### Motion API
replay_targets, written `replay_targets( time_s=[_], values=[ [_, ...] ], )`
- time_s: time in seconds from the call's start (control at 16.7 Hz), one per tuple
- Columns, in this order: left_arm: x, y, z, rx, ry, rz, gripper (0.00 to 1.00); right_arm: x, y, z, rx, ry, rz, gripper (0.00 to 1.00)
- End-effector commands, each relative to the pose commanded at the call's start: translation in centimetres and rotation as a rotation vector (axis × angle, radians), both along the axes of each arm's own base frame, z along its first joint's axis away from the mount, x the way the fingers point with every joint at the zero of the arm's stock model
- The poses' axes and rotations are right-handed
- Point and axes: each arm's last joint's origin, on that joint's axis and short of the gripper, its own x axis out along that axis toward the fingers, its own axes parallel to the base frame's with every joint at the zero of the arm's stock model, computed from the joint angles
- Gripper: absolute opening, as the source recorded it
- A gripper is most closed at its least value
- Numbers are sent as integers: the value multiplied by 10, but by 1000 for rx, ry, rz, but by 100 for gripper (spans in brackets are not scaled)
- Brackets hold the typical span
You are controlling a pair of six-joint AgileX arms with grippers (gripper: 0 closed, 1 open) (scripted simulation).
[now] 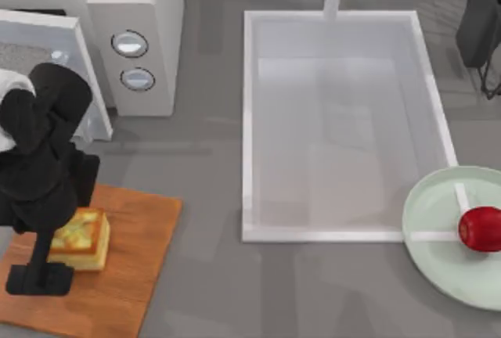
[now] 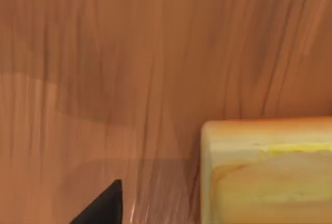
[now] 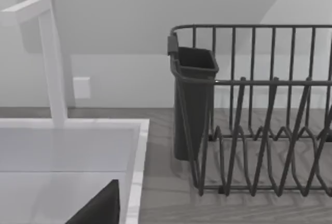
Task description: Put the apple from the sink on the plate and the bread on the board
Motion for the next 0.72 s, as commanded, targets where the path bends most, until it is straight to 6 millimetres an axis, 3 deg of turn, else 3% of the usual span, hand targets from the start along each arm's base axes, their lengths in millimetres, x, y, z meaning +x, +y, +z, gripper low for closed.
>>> replay_targets(
  time_s=[0.42,0.72],
  values=[
    [-47,29,33,7,-380,-362,100,0,0,0,0,0,0,100],
    [-95,44,54,230,-830,-755,100,0,0,0,0,0,0,100]
  ],
)
